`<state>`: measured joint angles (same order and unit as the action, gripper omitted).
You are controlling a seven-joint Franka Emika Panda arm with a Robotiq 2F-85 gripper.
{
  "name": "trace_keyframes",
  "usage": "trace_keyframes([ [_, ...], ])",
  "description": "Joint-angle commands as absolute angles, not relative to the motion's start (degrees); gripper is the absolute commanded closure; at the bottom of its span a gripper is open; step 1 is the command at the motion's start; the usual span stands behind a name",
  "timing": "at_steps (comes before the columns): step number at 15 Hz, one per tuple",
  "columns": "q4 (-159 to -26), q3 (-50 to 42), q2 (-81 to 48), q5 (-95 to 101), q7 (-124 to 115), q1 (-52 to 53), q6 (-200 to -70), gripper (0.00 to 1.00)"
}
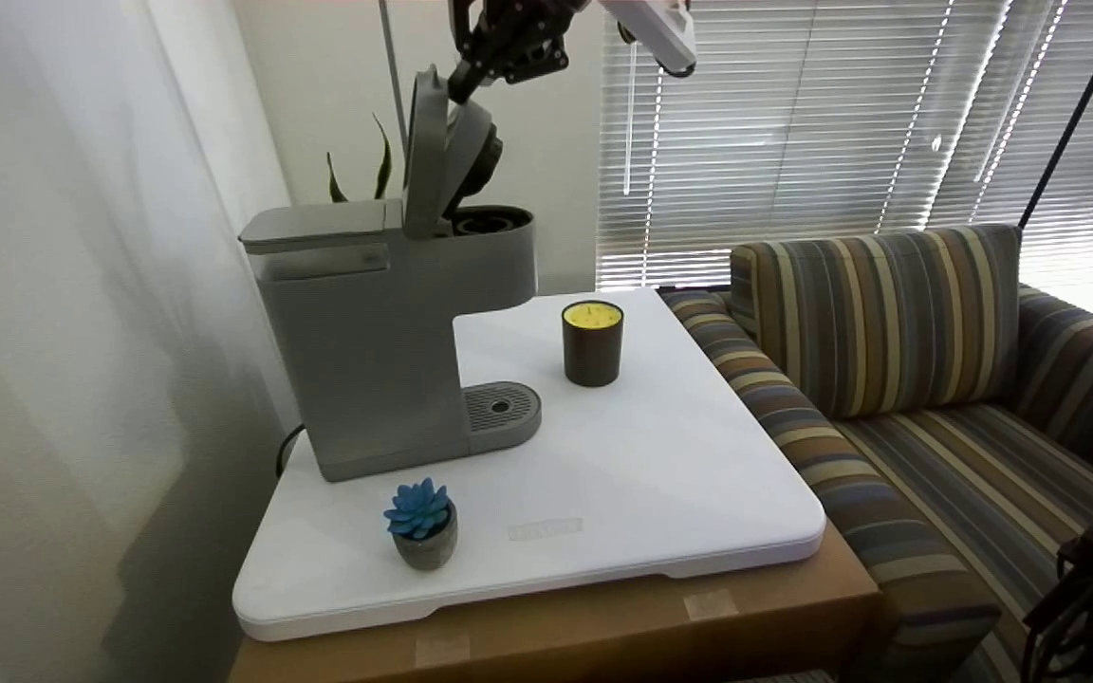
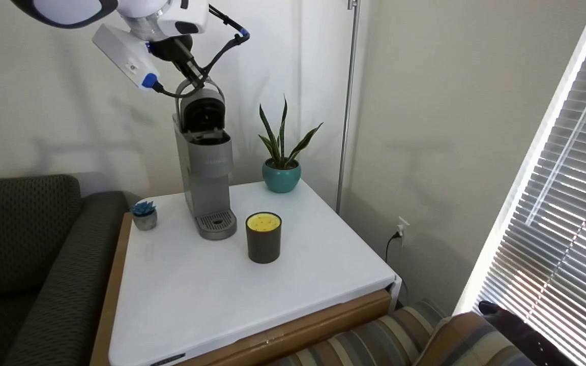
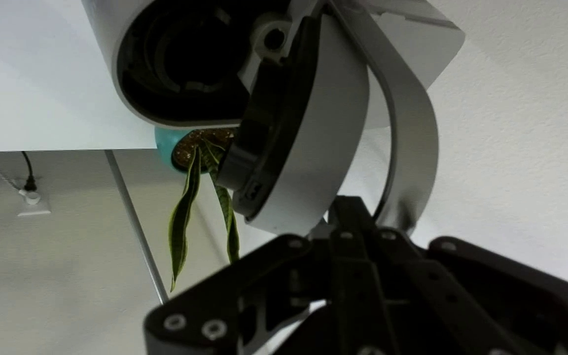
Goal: Lift up the top compartment of the coffee machine.
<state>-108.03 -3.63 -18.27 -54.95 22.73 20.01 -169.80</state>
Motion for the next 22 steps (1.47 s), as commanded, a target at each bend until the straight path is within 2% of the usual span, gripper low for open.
trace_keyframes([
  [1, -112.7, -5.6, -14.1, -53.8, 18.9, 21.3, -173.2, 1.0],
  [17, -119.8, -7.5, -5.4, -54.1, 12.1, 21.0, -175.7, 1.0],
  [18, -119.8, -7.4, -5.3, -54.4, 12.1, 20.9, -175.6, 0.74],
  [19, -119.9, -7.4, -5.2, -54.4, 12.0, 20.9, -175.6, 0.73],
  [22, -120.0, -7.4, -5.0, -54.7, 11.4, 20.8, -175.7, 0.52],
])
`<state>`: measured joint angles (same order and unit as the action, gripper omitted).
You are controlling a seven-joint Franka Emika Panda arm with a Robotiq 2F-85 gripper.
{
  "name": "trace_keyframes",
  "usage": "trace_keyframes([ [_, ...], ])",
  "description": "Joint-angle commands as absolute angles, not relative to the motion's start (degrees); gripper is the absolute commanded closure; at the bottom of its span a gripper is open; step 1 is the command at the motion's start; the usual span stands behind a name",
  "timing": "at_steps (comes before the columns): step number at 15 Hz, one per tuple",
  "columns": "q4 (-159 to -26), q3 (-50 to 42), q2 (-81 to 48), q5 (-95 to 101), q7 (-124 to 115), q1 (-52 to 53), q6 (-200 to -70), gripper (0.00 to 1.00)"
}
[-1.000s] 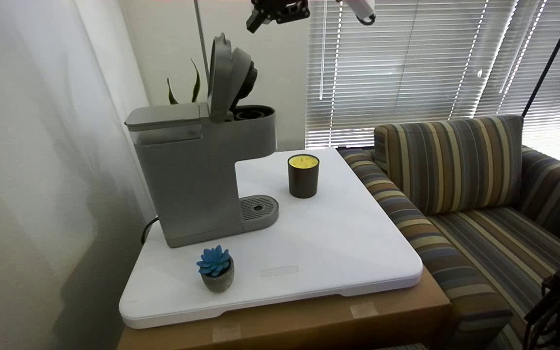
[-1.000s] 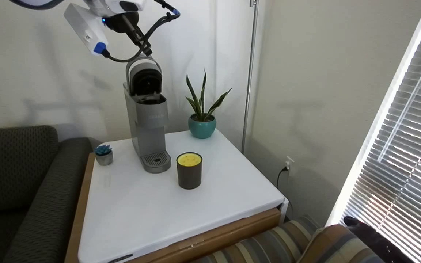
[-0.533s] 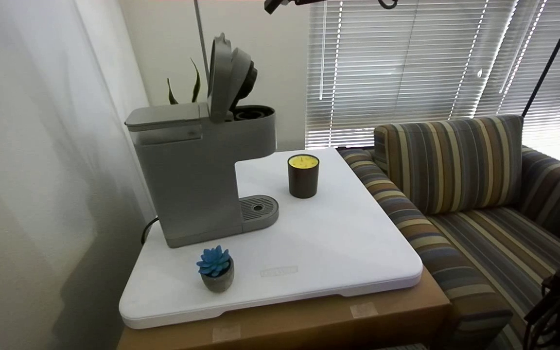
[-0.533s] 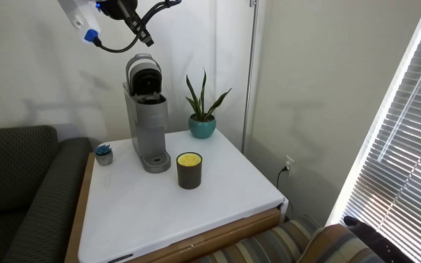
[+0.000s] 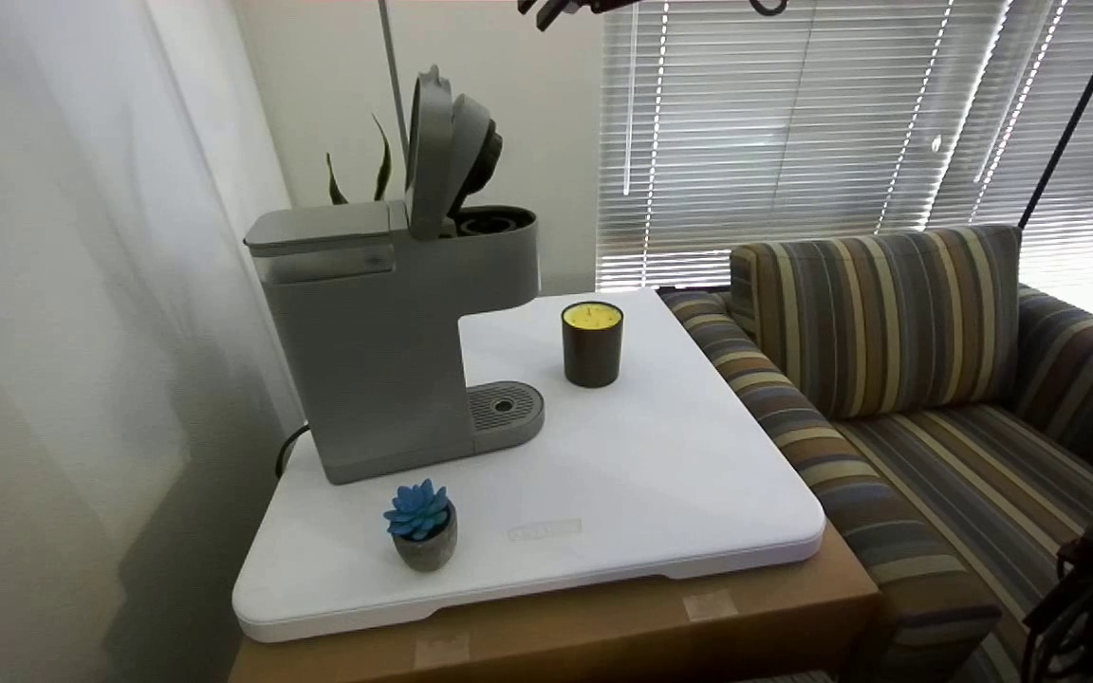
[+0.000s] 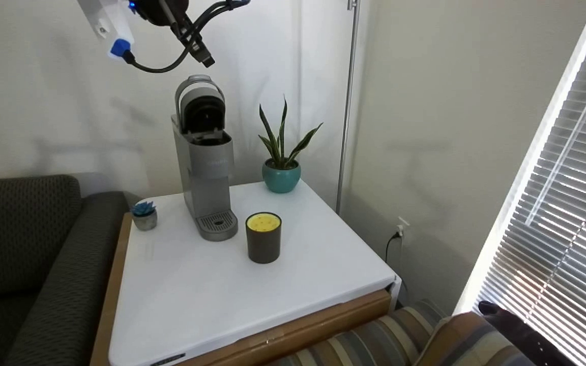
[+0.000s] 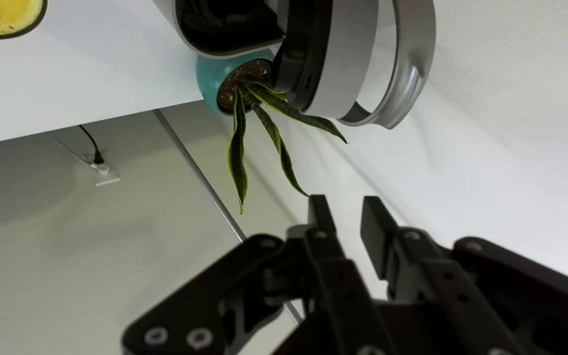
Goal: Lift up the top compartment of the coffee machine.
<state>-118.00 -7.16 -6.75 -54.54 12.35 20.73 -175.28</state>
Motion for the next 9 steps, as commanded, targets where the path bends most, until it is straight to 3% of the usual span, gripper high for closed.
trace_keyframes([
  [1, -120.0, -7.4, -4.9, -54.7, 11.2, 20.8, -175.7, 0.46],
  [7, -119.9, -7.3, -4.8, -54.8, 10.7, 20.8, -175.7, 0.04],
  [9, -119.9, -7.3, -4.9, -54.8, 10.4, 20.8, -175.7, 0.0],
])
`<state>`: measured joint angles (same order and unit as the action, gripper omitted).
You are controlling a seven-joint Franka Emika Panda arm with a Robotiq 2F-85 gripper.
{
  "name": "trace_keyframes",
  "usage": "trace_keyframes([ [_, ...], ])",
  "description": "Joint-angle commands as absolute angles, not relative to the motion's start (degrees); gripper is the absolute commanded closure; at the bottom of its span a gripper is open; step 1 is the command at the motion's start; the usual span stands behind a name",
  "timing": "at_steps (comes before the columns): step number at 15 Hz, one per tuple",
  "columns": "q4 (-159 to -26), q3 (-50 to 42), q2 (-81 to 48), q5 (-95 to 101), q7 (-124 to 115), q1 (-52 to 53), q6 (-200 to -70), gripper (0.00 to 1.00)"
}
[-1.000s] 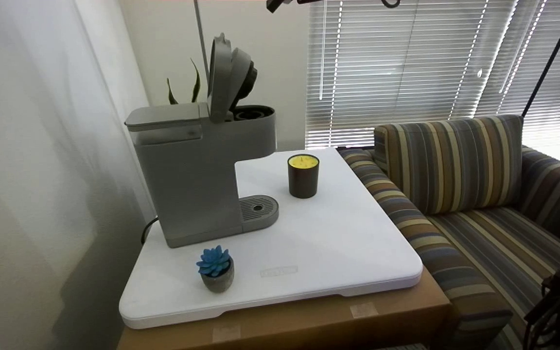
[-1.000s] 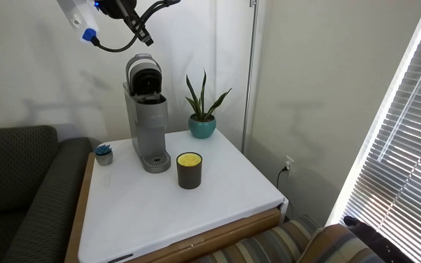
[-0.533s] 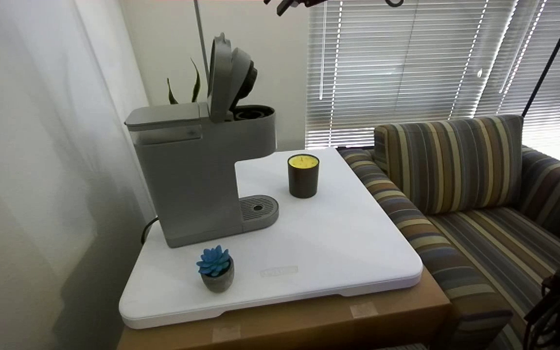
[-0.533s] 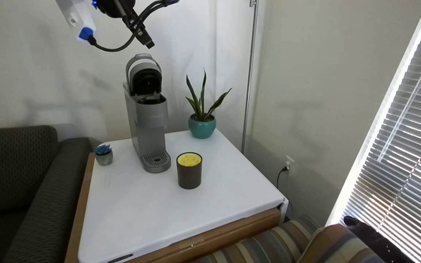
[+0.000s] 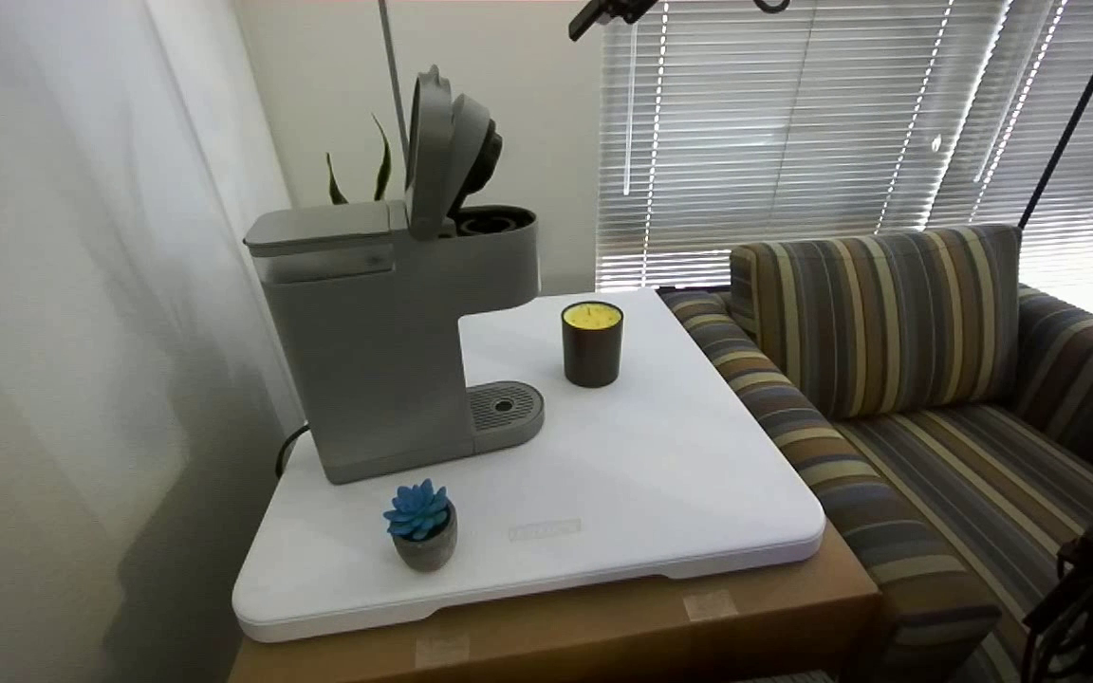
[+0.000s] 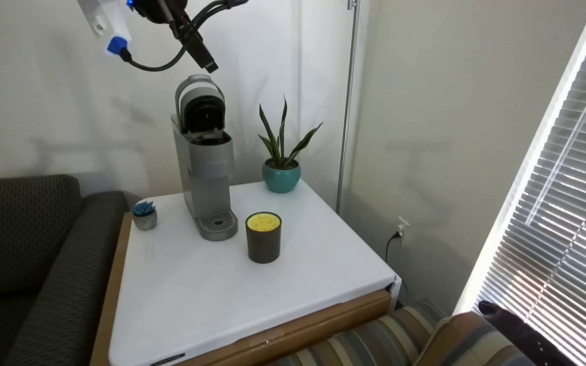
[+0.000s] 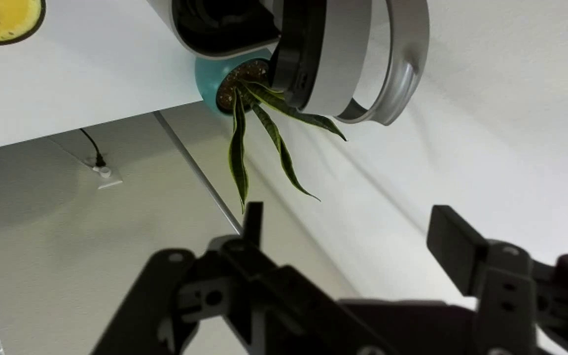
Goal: Lift up the top compartment of the coffee machine.
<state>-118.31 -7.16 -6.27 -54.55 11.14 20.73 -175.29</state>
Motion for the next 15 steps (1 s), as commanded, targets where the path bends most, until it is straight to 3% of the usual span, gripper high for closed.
trace_keyframes([
  [1, -119.9, -7.3, -4.9, -54.9, 10.3, 20.7, -175.6, 0.0],
  [15, -118.3, -7.2, -6.3, -54.8, 10.0, 20.7, -175.3, 0.0],
])
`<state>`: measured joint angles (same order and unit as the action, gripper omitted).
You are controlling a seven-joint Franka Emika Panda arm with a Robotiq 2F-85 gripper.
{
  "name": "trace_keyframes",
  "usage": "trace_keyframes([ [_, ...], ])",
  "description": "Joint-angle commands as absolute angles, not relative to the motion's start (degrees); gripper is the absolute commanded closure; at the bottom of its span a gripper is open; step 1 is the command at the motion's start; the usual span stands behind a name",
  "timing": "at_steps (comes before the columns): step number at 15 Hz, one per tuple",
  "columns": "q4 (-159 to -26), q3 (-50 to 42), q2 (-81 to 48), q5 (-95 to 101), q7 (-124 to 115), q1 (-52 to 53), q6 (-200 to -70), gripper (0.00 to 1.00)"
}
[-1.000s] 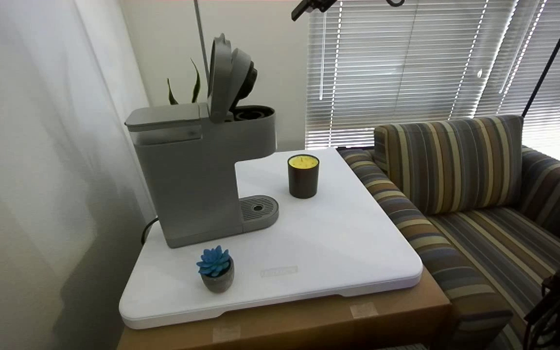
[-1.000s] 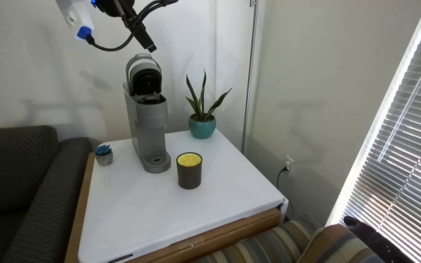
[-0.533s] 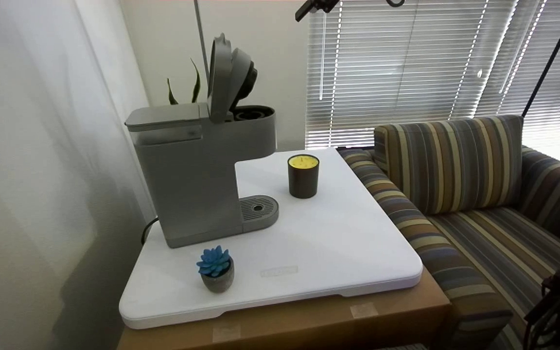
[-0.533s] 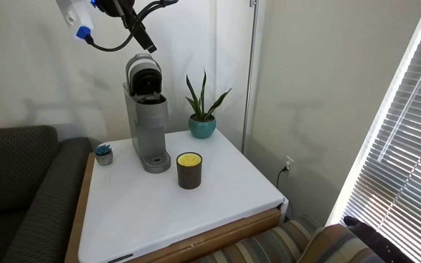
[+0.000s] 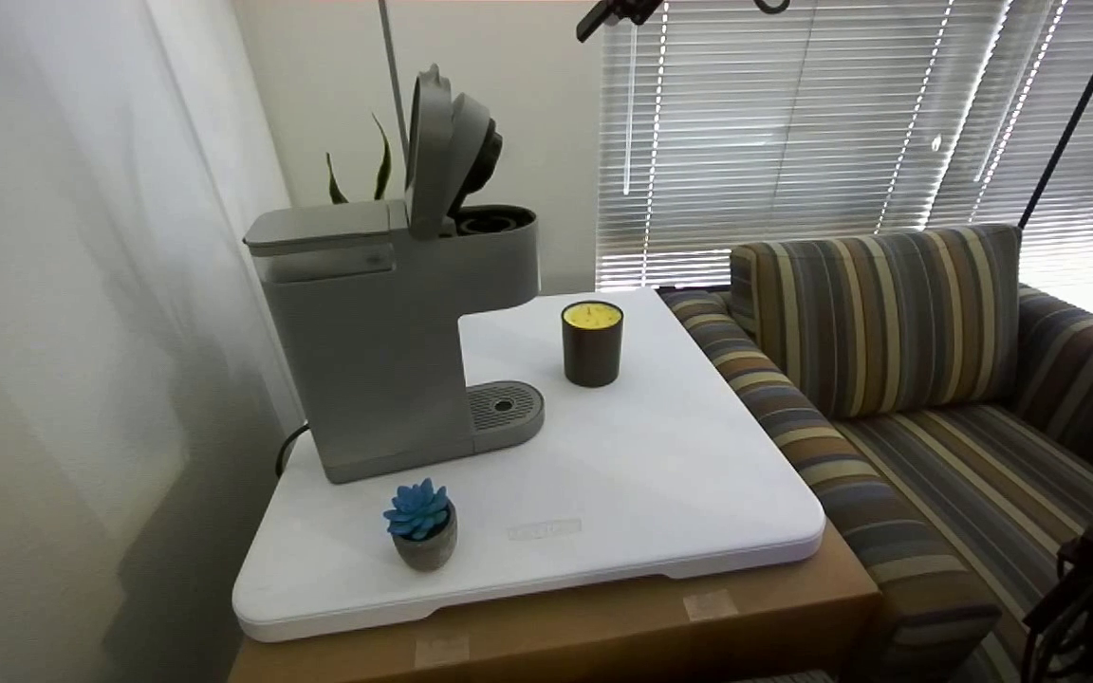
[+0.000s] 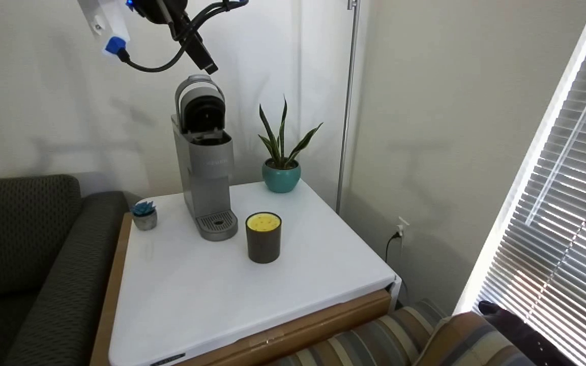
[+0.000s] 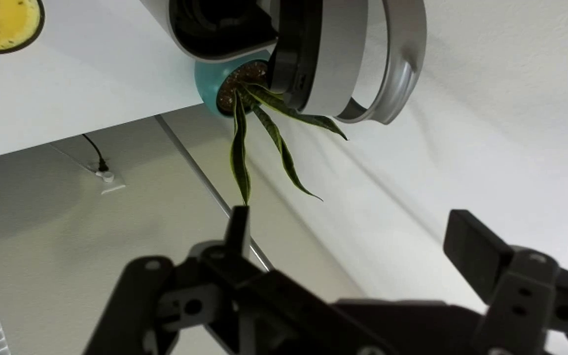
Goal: Lift up the top compartment of the coffee machine.
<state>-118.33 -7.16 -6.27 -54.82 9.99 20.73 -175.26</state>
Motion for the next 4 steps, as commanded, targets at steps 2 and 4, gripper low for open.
trace_keyframes([
  [2, -118.3, -7.2, -6.3, -54.8, 10.0, 20.7, -175.3, 0.0],
  [4, -118.3, -7.2, -6.3, -54.8, 10.0, 20.7, -175.3, 0.0],
])
